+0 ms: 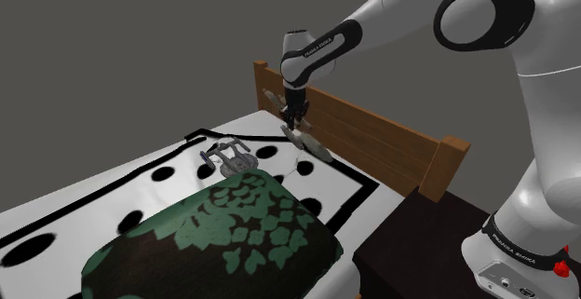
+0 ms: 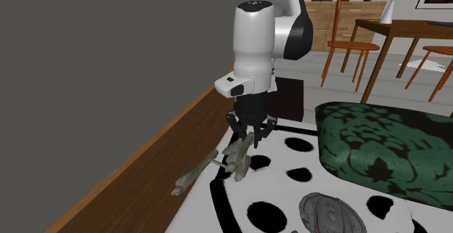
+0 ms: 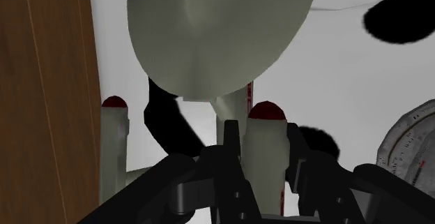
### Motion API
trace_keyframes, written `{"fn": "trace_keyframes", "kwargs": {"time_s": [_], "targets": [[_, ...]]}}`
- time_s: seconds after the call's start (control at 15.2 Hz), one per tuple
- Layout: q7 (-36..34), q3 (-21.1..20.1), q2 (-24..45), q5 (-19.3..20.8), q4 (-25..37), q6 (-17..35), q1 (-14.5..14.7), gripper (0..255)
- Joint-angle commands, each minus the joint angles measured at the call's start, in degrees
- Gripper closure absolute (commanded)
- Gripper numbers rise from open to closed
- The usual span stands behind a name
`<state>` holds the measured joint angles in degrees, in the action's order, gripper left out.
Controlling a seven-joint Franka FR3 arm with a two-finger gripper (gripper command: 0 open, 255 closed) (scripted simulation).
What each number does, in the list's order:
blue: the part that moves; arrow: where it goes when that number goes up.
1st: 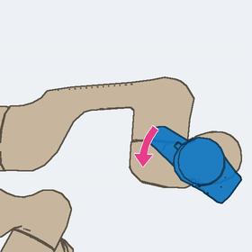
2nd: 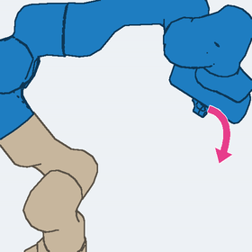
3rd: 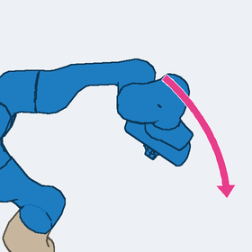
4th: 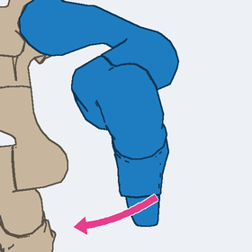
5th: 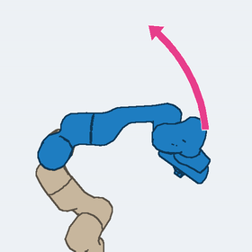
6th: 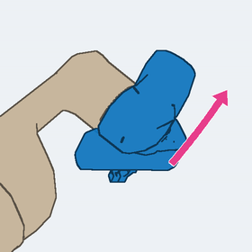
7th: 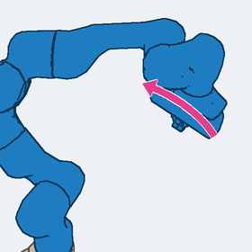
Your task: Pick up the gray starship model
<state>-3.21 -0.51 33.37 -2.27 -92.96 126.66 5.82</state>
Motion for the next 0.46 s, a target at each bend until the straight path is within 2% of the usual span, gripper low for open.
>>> {"fn": "trace_keyframes", "kwargs": {"time_s": [0.0,0.4], "targets": [[-0.1,0.0,-1.0,0.0,0.1,-1.1,0.0,255],[-0.2,0.0,-2.5,0.1,1.0,-3.5,0.0,255]]}}
